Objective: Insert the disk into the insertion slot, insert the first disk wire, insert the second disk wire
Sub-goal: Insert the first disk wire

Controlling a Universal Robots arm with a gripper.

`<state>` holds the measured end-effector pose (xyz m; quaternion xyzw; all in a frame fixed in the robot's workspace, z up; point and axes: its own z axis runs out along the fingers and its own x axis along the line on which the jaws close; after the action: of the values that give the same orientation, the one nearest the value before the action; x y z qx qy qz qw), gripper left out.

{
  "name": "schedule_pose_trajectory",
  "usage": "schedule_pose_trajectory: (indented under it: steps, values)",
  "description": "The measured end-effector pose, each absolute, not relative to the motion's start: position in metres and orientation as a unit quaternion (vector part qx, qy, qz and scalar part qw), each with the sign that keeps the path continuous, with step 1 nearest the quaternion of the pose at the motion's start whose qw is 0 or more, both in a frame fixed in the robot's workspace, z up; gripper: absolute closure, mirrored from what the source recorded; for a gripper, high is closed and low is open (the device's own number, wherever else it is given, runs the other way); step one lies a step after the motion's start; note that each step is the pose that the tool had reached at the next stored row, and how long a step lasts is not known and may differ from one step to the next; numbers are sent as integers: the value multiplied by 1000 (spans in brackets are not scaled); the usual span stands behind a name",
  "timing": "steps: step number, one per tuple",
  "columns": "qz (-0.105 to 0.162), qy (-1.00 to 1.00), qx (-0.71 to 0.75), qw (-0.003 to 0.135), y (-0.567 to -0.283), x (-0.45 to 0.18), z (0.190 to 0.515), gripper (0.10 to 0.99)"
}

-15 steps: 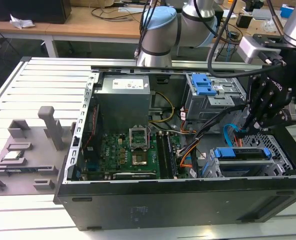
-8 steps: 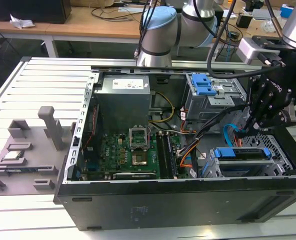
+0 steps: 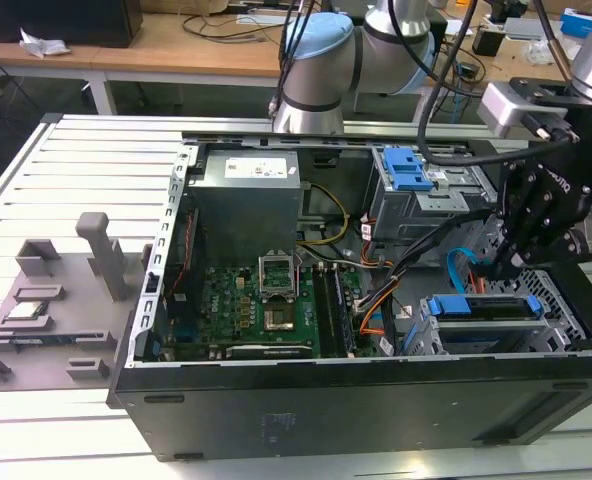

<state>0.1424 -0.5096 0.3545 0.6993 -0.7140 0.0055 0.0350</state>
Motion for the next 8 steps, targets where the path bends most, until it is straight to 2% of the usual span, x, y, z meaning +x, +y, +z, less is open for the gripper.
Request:
schedule_pose_trajectory:
  steps: [3,8]
  values:
    - [6,-714,699,35,-521,143,353,922]
    - [6,-714,699,35,-523,149,348,922]
